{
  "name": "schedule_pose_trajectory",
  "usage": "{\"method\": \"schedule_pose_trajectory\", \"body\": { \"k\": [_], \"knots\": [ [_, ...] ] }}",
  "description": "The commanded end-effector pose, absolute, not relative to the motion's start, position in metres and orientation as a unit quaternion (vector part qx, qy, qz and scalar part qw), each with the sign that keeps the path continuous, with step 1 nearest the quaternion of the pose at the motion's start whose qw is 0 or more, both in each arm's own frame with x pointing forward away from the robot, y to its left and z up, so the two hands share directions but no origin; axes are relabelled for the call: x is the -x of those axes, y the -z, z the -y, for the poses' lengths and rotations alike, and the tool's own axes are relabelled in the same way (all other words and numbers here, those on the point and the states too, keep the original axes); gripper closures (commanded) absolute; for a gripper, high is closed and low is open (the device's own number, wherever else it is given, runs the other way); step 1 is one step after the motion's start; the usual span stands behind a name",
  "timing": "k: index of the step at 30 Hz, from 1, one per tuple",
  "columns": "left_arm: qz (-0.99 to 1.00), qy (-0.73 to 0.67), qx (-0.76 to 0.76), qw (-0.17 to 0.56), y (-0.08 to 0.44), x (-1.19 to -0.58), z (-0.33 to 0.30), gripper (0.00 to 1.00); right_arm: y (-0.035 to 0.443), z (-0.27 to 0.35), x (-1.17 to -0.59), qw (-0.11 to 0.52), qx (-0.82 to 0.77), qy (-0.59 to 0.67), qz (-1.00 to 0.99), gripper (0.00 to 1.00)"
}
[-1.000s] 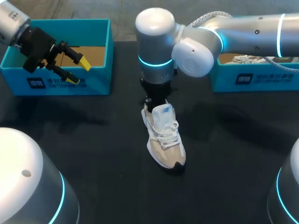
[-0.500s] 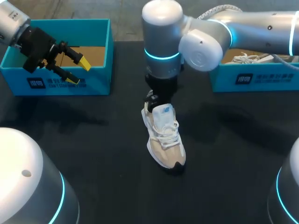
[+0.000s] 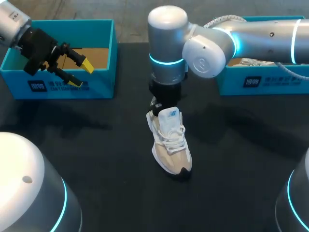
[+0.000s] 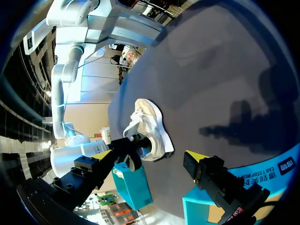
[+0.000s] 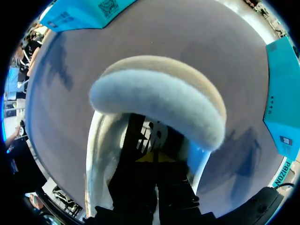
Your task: Take the shoe out of the shoebox, open the shoe tongue, remove and reinsert the insole, then place the shoe into the shoebox
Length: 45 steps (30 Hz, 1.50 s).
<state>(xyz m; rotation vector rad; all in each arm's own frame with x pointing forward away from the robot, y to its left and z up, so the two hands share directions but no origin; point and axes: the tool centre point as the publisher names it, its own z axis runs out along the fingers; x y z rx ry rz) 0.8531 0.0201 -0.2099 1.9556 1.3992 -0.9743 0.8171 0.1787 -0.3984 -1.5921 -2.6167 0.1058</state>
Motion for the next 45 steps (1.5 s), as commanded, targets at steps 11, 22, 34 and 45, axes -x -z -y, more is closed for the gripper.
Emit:
{"method": "schedule_pose_trajectory", "body": {
  "k": [11,22,34,45],
  "knots": [
    [-0.519,0.360,-0.726,0.270,0.210,-0.853,-0.020,0.00,0.344,-0.184,-0.812,0.067,0.515,-0.092,0.849,1.00],
    [-0.519,0.360,-0.726,0.270,0.210,-0.853,-0.020,0.00,0.333,-0.190,-0.790,0.099,0.524,-0.107,0.839,1.00],
    [-0.519,0.360,-0.726,0.270,0.210,-0.853,-0.020,0.00,0.342,-0.193,-0.787,0.102,0.531,-0.099,0.835,0.54],
    [-0.519,0.360,-0.726,0.270,0.210,-0.853,-0.020,0.00,0.341,-0.194,-0.786,0.099,0.531,-0.099,0.836,0.00]
  ]
}}
